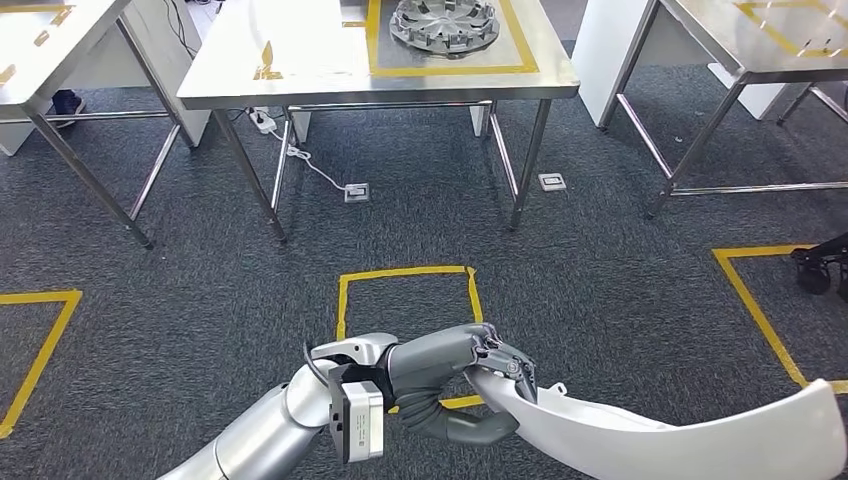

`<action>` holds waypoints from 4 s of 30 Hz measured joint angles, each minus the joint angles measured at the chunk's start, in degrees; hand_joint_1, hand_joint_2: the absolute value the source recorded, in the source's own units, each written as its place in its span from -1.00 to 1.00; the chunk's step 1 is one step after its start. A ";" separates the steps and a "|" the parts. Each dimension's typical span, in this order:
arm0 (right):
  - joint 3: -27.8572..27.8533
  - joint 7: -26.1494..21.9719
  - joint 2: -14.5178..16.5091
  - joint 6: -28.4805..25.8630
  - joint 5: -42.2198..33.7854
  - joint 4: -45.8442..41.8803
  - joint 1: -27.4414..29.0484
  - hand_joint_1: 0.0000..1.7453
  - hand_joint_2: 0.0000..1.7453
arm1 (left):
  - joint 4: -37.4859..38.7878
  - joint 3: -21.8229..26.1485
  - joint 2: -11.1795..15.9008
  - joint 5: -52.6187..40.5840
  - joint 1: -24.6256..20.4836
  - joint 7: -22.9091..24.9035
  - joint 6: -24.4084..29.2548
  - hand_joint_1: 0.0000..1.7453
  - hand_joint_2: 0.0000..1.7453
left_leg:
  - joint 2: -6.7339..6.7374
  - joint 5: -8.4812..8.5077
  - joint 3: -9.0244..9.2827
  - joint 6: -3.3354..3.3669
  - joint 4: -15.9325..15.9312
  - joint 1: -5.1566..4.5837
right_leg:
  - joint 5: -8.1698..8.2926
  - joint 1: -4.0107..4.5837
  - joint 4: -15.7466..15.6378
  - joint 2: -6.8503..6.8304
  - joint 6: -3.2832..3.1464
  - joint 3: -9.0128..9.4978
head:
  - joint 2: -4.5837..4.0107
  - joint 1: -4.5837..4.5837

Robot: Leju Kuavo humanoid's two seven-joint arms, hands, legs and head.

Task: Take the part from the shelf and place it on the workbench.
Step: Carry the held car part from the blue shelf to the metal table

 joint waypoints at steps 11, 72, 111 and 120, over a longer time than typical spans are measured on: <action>0.00 -0.09 0.14 0.31 0.06 0.04 0.32 -1.00 -1.00 | 0.19 -0.28 -0.22 0.06 0.03 0.10 0.03 1.00 1.00 | 0.02 -3.56 4.61 0.67 -0.70 0.23 | 4.50 -0.10 4.00 -0.20 0.93 -6.69 | 0.00 0.74; 0.02 -0.26 0.60 0.62 0.84 0.26 0.66 -1.00 -1.00 | -0.75 -1.17 0.33 0.14 0.58 0.45 0.98 1.00 1.00 | -0.55 -4.09 5.09 1.03 -0.09 0.18 | 0.14 0.10 6.40 -0.17 0.58 -8.31 | 0.00 0.47; 1.20 1.27 -0.21 0.03 1.91 0.24 0.85 -1.00 -1.00 | -2.86 -1.04 0.90 0.07 2.04 0.66 1.01 1.00 1.00 | -0.37 -6.03 3.16 -1.60 7.99 -0.05 | 3.82 0.13 0.27 -0.76 -2.42 -3.98 | 0.00 -0.23; 1.23 1.19 -0.09 -0.17 2.01 0.25 0.78 -1.00 -1.00 | -2.79 -1.03 1.59 0.08 2.32 0.67 1.01 1.00 1.00 | -0.24 -0.32 -3.25 0.10 1.89 -0.55 | -2.22 0.57 0.19 -0.39 -1.97 2.69 | 0.00 -0.69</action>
